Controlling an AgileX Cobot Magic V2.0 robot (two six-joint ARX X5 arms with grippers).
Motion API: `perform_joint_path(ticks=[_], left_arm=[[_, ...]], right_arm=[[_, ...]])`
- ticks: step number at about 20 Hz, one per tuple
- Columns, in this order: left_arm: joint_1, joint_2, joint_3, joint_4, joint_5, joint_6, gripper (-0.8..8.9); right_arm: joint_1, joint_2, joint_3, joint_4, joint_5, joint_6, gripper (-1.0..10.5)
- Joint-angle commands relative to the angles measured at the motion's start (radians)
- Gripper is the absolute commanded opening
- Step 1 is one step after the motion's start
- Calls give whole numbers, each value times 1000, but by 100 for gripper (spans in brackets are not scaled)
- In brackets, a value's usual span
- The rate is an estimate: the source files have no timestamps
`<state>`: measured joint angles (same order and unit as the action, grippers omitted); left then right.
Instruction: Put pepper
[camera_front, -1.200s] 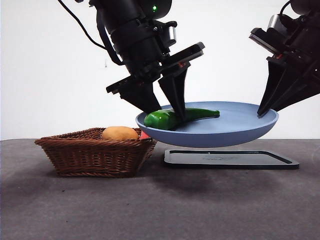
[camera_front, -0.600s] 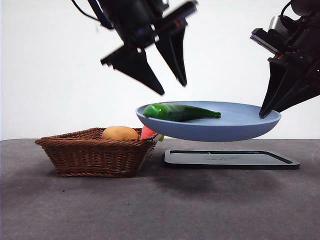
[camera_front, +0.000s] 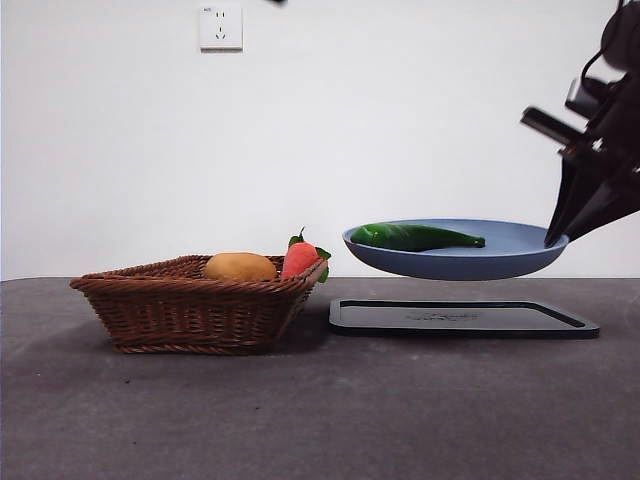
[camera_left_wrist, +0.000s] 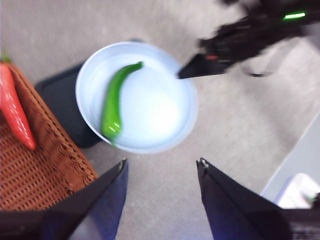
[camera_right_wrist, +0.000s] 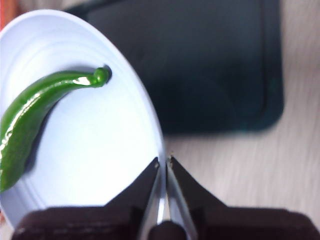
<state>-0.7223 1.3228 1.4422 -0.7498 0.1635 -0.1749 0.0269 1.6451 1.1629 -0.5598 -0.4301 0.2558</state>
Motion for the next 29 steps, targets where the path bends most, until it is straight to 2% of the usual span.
perform_joint_path(ticks=[1, 7, 13, 15, 17, 19, 21, 24, 29], left_arm=[[-10, -35, 19, -5, -3, 16, 246], [-10, -106, 19, -11, -3, 15, 246], [-10, -109, 19, -11, -4, 11, 246], [-10, -109, 19, -15, -5, 11, 246], [-10, -109, 19, -23, -5, 11, 246], [-10, -109, 19, -34, -5, 11, 246], [-10, -109, 19, -38, -6, 11, 246], [-10, -109, 19, -42, -6, 13, 246], [-10, -109, 19, -60, -7, 24, 246]], right_arm=[[-13, 112, 100, 7, -5, 16, 5], [-38, 314, 267, 6, -6, 18, 5], [-41, 381, 286, 12, -5, 13, 5], [-40, 384, 286, 12, 19, 4, 6], [-40, 384, 286, 13, 14, -5, 38], [-40, 383, 286, 11, 10, -3, 119], [-42, 372, 286, 0, 10, -3, 180], [-47, 309, 286, -45, 11, -29, 195], [-45, 48, 286, -204, 9, -121, 194]])
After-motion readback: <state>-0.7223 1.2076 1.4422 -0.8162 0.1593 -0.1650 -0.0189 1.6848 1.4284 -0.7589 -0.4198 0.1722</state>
